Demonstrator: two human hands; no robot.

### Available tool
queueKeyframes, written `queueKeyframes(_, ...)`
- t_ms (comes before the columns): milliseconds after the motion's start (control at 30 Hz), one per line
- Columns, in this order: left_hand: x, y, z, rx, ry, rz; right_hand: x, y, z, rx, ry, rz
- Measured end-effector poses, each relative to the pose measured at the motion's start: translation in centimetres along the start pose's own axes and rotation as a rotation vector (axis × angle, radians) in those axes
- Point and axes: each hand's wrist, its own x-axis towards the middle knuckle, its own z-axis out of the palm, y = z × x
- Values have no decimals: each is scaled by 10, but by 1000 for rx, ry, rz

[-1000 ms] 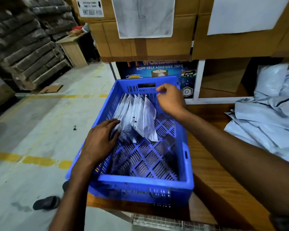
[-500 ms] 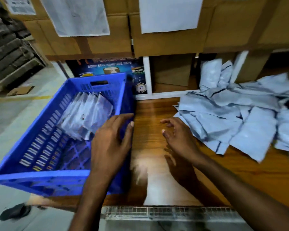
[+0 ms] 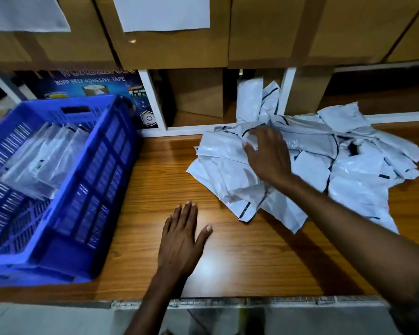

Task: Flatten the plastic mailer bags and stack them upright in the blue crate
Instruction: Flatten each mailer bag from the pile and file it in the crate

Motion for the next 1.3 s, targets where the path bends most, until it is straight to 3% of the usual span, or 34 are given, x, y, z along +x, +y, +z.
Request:
queueKeyframes(133,2,2,-1,26,6,-36,59,9,22,-102,-101,-1)
queueKeyframes(333,4,2,-3,39,18,-54,94,28,66,-366,-390,73)
queueKeyframes(400,4,2,-4,31,20,-54,90,27,68,-376,-308,33)
queueKeyframes(633,2,-1,-4,-15,20,-30,51,-22,29,-207,302,-225)
queueKeyframes(733,-1,-9,-6,-65,16,40,4,-59,13,-111,359,-304)
queueKeyframes(833,-14,-37,-13,-1,69,89,-64,-85,9,-8,197,-364)
queueKeyframes(933,-30,-78,-23,-28,143,8,-145,-98,18,29,-30,-404)
queueKeyframes(1067,-36,-101,-24,-170,189,7,-211,-104,49,-228,-551,-449)
queueKeyframes(1133,-37,-99,-28,-355,243,-36,-209,-104,49,-264,-712,-405)
queueKeyframes(1233,-35,-95,-45,-523,286,-70,-199,-105,38,-224,-634,-270)
queueKeyframes(1300,-33,-82,-51,-433,251,87,-205,-109,40,-263,-507,-166)
